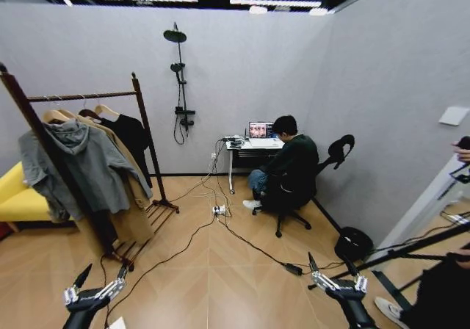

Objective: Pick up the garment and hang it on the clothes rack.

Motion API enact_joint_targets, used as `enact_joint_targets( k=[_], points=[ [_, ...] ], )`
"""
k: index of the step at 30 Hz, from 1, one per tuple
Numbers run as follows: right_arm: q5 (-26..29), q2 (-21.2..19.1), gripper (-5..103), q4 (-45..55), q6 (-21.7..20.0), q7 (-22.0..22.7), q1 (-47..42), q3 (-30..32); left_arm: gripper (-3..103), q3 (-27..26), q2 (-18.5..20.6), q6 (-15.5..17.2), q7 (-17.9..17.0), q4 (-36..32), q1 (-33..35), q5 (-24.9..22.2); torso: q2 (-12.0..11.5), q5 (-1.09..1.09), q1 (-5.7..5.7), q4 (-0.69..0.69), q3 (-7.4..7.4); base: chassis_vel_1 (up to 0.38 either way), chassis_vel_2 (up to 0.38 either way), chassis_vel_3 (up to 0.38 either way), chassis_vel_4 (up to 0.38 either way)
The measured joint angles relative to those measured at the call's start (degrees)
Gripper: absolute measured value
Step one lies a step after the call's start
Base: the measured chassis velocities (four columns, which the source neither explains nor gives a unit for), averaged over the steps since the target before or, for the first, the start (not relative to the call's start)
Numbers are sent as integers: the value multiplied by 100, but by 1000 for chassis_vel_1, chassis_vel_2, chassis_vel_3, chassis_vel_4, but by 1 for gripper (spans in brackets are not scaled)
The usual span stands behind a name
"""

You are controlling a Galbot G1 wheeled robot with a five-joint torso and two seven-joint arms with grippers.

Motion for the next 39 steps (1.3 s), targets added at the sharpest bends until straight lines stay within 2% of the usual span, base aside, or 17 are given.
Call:
enact_joint_targets(
  k=[5,6,7,8,10,12,13,14,20,21,23,29,39],
  points=[
    [0,0,100,0,0,0,0,0,100,0,0,0,-3,0,0,0,-1,2,1,1,0,225,-239,-216,224],
    [0,0,100,2,0,0,-1,0,100,0,0,0,-3,0,0,0,-1,-10,-1,1,0,293,-326,-289,345],
    [0,0,100,2,0,0,-1,0,100,0,0,0,-3,0,0,0,-1,-10,-1,1,0,293,-326,-289,345],
    [0,0,100,2,0,0,-1,0,100,-1,0,0,-2,-1,0,0,1,2,-4,1,-1,378,-320,-357,345],
    [0,0,100,2,-1,1,-1,1,100,0,0,0,2,0,1,0,0,5,-3,0,0,378,-333,-369,346],
    [0,1,100,2,-1,0,-2,-1,100,0,0,0,-3,0,1,0,2,-2,-7,0,-3,376,-343,-328,357],
    [0,0,100,2,0,0,-4,0,100,0,0,0,-3,1,2,0,6,-12,-11,2,-4,318,-343,-328,327],
    [0,1,100,2,0,0,-3,-1,100,-1,0,0,-3,-1,2,0,9,5,-14,1,-6,216,-173,-269,327],
    [1,1,100,1,0,5,8,0,100,-1,-2,1,-5,0,4,0,3,-2,-9,16,-3,146,-106,-102,148],
    [1,0,100,2,-2,1,1,-3,100,-4,-1,0,-8,0,2,0,3,1,-7,1,-2,-32,131,80,-81],
    [1,1,100,1,-2,2,-1,-2,100,0,0,1,-4,0,-2,0,0,-2,1,-11,0,-75,38,38,-116],
    [0,0,100,1,-2,1,-2,-1,100,0,0,1,-2,0,0,0,0,-1,0,-1,0,-81,22,28,-66],
    [0,0,100,1,-2,1,-2,0,100,0,0,1,-2,0,1,0,2,-1,-6,0,-2,0,0,0,0]
  ],
)
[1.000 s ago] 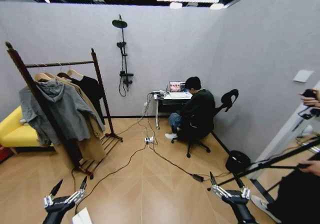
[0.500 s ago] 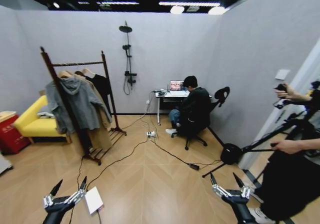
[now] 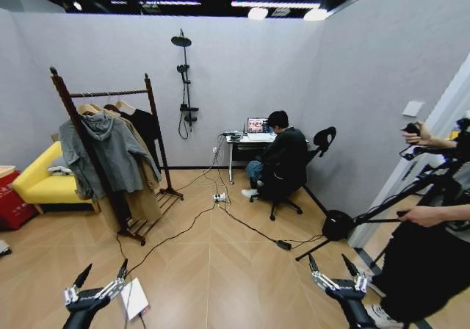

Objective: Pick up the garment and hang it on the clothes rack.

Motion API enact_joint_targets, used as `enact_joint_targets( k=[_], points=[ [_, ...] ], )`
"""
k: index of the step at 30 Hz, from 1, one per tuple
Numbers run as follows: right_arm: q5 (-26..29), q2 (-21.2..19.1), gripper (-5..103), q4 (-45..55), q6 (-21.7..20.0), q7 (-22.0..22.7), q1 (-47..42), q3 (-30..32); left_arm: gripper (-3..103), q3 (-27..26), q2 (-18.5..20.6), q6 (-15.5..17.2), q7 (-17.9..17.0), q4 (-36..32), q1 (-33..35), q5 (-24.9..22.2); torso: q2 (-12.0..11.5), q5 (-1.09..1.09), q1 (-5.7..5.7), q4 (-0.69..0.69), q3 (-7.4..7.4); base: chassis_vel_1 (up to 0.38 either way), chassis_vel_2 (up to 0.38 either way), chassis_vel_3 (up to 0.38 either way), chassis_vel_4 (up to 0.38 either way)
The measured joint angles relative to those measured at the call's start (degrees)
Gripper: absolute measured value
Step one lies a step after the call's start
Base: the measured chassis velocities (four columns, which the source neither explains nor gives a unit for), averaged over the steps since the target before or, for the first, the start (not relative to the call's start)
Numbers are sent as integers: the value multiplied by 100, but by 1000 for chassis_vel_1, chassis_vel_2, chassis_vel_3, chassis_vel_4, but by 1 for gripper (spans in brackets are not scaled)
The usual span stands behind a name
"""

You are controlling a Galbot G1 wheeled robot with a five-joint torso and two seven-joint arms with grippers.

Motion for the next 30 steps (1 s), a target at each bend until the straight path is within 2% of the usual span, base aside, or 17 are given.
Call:
enact_joint_targets(
  k=[18,30],
  points=[
    [0,0,100,0,1,0,0,0,100,0,0,-1,1,0,0,0,0,0,0,0,0,-2,3,2,-2],
    [0,0,100,0,1,0,2,0,100,0,0,-2,1,0,-2,0,-4,0,12,2,4,-140,126,132,-137]
  ],
)
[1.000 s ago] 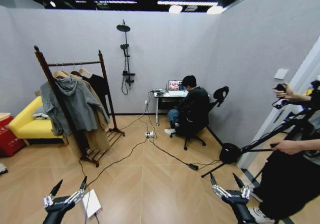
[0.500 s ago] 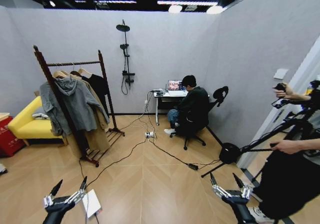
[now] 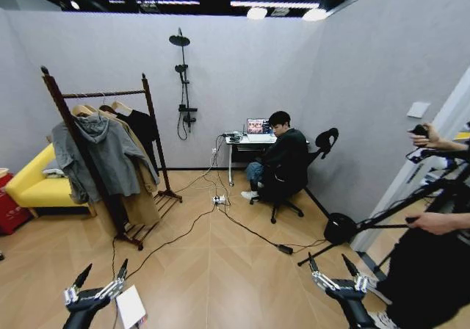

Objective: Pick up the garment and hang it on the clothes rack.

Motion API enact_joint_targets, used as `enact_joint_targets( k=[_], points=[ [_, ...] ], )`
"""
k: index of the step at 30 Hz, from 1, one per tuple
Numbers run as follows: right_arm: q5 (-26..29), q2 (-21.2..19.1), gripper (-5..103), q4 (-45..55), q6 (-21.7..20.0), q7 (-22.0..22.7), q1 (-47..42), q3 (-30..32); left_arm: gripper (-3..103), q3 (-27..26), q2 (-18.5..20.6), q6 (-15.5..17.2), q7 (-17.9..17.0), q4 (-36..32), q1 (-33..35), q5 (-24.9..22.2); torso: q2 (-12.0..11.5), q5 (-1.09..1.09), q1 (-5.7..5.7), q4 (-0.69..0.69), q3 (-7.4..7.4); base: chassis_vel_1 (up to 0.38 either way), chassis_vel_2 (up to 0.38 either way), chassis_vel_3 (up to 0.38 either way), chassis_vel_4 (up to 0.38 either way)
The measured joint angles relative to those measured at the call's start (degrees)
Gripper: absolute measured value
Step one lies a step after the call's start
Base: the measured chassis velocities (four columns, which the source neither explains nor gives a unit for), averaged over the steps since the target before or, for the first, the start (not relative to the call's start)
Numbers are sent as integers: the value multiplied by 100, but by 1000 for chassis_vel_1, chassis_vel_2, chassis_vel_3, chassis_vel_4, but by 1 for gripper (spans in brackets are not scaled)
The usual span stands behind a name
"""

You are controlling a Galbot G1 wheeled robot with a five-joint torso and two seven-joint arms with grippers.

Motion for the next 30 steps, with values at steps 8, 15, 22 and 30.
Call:
enact_joint_targets(
  k=[8,15,22,30],
  points=[
    [0,0,100,0,0,0,-2,0,100,0,0,0,0,0,1,0,5,0,-13,-2,-4,-51,46,38,-49],
    [0,0,100,0,0,0,-2,0,100,0,0,0,0,0,1,0,4,0,-10,-2,-3,16,-19,-24,9],
    [0,0,100,0,0,0,-2,0,100,0,0,0,0,0,1,0,3,0,-9,-2,-3,0,0,0,0],
    [0,0,100,0,0,0,-2,0,100,0,0,0,0,0,1,0,4,0,-10,-2,-3,0,0,0,0]
  ],
)
